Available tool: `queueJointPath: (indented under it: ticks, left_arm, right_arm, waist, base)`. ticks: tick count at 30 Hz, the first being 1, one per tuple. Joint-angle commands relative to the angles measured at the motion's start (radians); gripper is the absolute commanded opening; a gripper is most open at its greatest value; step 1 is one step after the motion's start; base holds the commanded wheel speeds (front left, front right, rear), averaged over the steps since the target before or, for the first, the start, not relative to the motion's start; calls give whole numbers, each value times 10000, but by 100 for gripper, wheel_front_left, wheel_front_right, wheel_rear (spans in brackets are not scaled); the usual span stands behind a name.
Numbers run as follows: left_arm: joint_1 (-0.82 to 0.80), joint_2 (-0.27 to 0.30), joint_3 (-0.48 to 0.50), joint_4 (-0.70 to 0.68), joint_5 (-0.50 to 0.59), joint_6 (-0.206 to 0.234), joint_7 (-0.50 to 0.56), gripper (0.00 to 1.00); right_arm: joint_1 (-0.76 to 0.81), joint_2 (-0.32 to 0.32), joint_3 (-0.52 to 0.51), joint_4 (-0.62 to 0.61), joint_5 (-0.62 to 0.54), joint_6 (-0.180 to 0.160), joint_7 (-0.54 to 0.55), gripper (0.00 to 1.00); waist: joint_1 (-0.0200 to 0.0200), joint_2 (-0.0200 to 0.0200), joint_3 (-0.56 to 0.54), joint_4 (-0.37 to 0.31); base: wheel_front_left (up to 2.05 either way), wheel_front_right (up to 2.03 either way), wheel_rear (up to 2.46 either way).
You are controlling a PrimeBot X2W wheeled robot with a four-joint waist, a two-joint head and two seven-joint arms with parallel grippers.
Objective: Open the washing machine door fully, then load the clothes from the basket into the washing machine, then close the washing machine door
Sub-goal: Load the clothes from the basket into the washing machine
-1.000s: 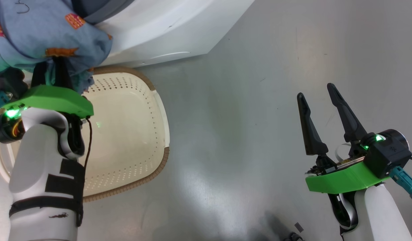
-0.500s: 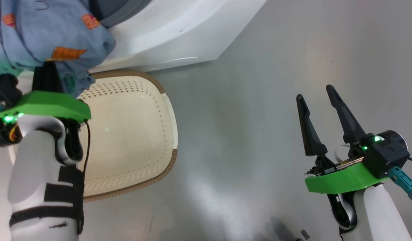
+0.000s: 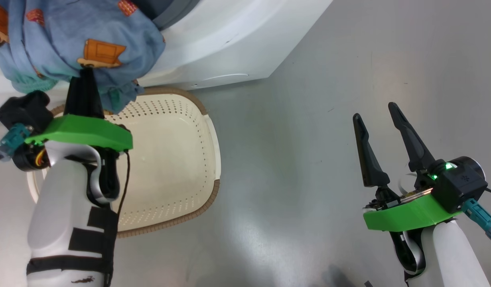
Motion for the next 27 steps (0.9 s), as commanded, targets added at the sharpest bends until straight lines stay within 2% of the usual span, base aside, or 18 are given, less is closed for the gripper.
queueJointPath:
  ticks: [1, 12, 21, 27]
  left_arm:
    - [312, 292, 89, -342, 21, 101, -62, 0]
    - [52, 461, -71, -868, 484, 650, 16, 0]
    - [-798, 911, -44, -1253, 667, 968, 576, 0]
    - [-1851, 1349, 108, -747, 765, 1189, 901, 0]
  right_arm:
    - [256, 24, 201, -192, -38, 16, -46, 100]
    - [302, 24, 257, -157, 179, 16, -46, 100]
    - [342, 24, 397, -109, 520, 16, -46, 100]
    - [384, 24, 588, -58, 728, 16, -46, 100]
  waist:
    - [0, 0, -40, -11]
    - [0, 0, -201, -138]
    - [0, 0, -319, -500]
    - [0, 0, -286, -936]
  base:
    - [0, 0, 0]
    - [0, 0, 0]
    - [0, 0, 0]
    - [0, 0, 0]
